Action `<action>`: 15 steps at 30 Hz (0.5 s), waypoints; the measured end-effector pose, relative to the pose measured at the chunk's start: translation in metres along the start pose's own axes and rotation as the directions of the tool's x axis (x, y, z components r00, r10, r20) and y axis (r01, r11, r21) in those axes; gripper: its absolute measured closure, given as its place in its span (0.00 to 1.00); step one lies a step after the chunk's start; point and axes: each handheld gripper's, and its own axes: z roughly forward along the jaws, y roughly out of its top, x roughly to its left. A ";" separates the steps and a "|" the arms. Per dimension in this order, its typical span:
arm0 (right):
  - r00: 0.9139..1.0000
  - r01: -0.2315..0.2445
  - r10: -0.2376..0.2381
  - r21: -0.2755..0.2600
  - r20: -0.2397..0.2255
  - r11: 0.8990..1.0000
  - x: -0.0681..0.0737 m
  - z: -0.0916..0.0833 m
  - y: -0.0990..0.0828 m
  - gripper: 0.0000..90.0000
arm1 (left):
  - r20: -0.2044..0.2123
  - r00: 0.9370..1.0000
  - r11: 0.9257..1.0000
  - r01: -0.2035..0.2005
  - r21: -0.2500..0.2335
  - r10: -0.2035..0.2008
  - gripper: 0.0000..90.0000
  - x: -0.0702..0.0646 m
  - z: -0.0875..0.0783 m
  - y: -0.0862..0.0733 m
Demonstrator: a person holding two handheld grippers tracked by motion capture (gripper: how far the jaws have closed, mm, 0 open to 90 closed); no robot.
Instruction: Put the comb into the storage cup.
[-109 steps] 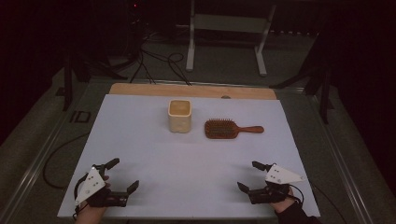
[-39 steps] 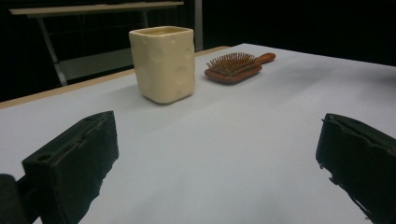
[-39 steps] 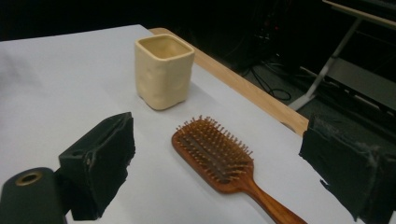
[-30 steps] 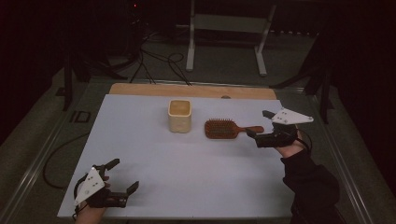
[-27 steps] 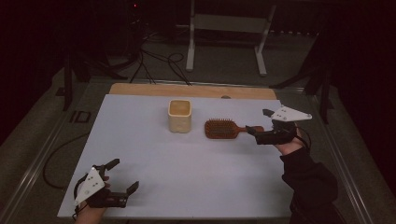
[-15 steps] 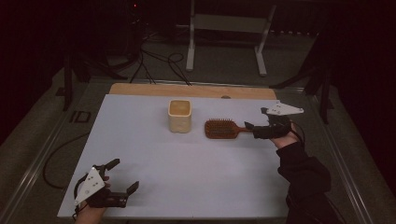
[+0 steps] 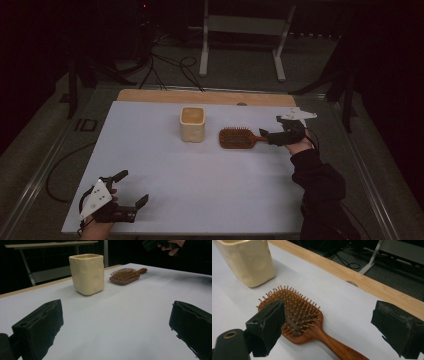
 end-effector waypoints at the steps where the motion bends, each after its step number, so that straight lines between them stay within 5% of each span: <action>1: 1.000 -0.001 0.001 0.004 0.005 1.000 0.000 0.002 0.000 0.12 | -0.001 1.000 1.000 -0.001 -0.001 0.001 0.00 0.000 0.000 0.000; 15: 0.999 -0.045 0.044 0.073 0.011 0.996 -0.015 0.029 -0.009 0.18 | 0.000 1.000 1.000 0.001 -0.001 -0.001 0.00 0.000 0.000 0.000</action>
